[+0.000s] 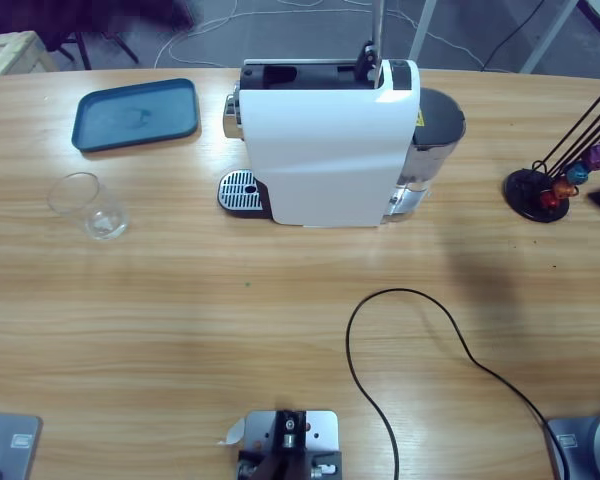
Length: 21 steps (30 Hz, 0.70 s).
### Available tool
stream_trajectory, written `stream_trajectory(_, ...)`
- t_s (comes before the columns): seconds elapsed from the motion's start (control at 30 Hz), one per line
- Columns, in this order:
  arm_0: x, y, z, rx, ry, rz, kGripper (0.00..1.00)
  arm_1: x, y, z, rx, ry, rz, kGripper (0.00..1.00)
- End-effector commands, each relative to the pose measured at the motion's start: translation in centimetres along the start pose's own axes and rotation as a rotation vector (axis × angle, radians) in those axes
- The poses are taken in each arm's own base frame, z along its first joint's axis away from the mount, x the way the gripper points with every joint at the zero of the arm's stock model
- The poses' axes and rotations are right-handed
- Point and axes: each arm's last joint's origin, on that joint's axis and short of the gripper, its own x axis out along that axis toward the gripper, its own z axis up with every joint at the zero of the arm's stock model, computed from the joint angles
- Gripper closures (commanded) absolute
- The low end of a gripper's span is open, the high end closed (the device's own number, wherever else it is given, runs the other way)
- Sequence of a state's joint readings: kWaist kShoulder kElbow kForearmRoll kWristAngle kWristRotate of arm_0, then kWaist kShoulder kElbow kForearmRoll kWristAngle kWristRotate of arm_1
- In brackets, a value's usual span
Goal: Pour coffee
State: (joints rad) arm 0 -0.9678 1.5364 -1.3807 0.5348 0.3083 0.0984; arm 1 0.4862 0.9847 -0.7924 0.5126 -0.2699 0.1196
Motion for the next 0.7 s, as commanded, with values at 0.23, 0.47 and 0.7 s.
stream_trajectory(0.23,-4.4,0.1,-13.5,-0.238,0.09,0.075,0.0,9.4,-2.6,-3.7,0.223,-0.02,-0.301,0.017)
stream_trajectory(0.47,-2.1,-0.9,-14.0,-0.179,0.159,-0.04,0.0,12.6,-2.6,-4.2,0.228,0.0,-0.283,0.156)
stream_trajectory(0.7,-1.9,-0.1,-13.3,-0.235,0.06,-0.077,0.0,12.8,-3.0,-4.1,0.245,-0.031,-0.298,0.301)
